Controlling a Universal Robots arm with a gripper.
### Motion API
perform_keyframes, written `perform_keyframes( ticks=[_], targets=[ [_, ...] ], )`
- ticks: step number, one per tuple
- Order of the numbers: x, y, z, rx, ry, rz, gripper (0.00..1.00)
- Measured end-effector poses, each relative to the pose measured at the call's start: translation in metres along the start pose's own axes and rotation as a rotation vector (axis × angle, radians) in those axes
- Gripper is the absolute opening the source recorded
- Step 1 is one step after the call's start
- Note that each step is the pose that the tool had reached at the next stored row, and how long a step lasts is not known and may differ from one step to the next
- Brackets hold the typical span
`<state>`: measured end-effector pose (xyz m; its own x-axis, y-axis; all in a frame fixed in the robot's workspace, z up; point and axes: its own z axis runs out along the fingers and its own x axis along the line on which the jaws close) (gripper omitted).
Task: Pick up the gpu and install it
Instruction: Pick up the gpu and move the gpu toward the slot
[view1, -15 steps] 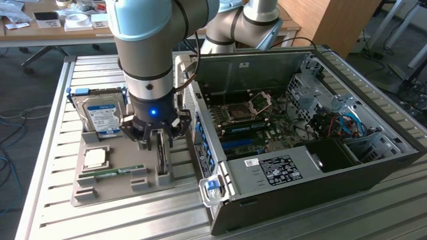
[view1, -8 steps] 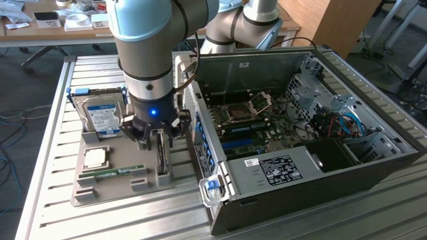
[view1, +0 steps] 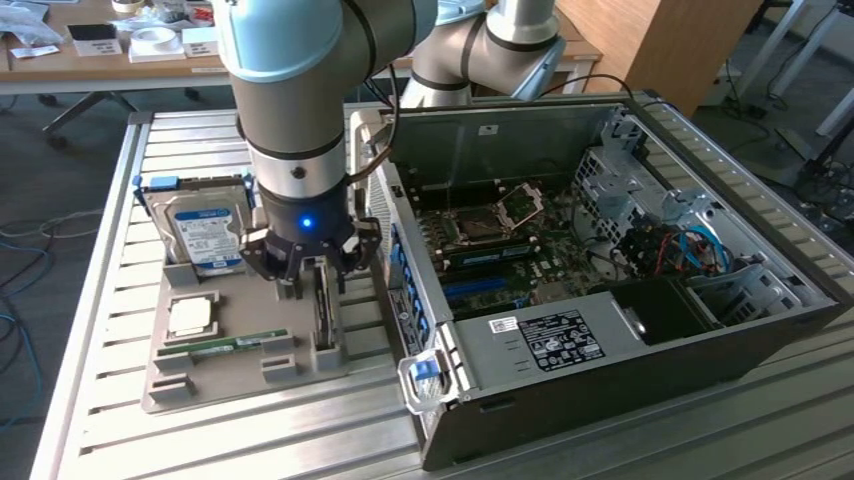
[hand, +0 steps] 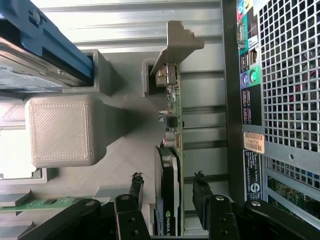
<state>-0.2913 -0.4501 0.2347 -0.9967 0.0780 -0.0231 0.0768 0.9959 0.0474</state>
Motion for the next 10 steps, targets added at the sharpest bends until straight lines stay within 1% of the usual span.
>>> perform_keyframes(
  ticks=[2,10],
  targets=[
    [0.0001,0.0001,0.0019,-0.0001,0.0000,0.000,0.53],
    [0.0001,0.0001,0.0021,0.0000,0.0000,0.000,0.53]
  ],
)
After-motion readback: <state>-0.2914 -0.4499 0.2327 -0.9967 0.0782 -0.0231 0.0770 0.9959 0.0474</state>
